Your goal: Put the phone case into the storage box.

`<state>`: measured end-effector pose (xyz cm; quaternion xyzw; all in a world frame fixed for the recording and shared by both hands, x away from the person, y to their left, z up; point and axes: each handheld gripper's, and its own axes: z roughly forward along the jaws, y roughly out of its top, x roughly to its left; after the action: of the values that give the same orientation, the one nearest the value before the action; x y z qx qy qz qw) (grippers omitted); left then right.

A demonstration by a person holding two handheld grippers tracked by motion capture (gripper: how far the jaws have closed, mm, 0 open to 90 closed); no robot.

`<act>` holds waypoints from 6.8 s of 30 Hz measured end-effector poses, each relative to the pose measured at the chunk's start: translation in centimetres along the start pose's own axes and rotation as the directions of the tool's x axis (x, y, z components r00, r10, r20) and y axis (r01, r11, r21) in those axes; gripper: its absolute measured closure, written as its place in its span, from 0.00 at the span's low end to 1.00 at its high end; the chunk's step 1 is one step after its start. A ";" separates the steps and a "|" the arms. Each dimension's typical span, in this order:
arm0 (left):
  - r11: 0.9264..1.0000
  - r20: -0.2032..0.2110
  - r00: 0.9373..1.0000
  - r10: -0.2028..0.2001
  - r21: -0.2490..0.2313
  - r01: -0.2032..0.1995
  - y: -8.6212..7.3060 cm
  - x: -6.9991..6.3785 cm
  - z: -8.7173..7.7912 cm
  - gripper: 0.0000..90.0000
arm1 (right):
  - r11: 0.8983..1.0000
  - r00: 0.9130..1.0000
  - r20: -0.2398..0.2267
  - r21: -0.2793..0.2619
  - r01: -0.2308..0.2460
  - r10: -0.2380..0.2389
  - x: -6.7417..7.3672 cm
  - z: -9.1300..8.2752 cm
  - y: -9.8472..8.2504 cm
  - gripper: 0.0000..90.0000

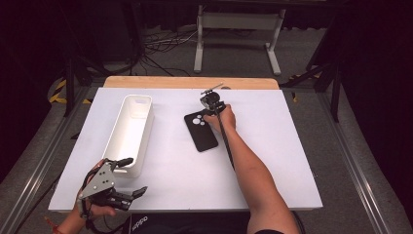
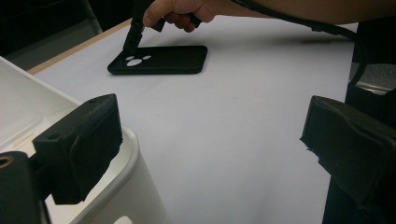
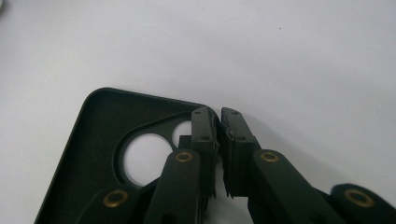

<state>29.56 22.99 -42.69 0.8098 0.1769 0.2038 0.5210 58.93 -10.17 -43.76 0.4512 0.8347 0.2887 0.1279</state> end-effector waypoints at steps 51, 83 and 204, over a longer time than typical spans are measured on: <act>0.998 -0.022 0.999 -0.049 -0.051 0.047 4.4 -0.2 1.2 0.09 | 0.904 0.989 0.063 -0.401 0.146 -0.132 5.5 -11.6 -4.0 1.00; 0.978 -0.121 0.970 -0.210 -0.020 0.209 10.3 -0.1 11.5 0.43 | 0.808 0.957 0.226 -0.520 0.276 -0.182 10.0 -14.3 -9.1 1.00; 0.986 -0.171 0.985 -0.022 -0.168 -0.007 11.4 12.1 0.0 0.89 | 0.793 0.951 0.137 -0.525 0.307 -0.278 5.9 -18.5 -21.1 0.15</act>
<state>40.80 24.51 -30.45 0.7418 0.2063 0.2851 0.5709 32.54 -21.03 -41.29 0.2696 0.7751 0.4769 0.3148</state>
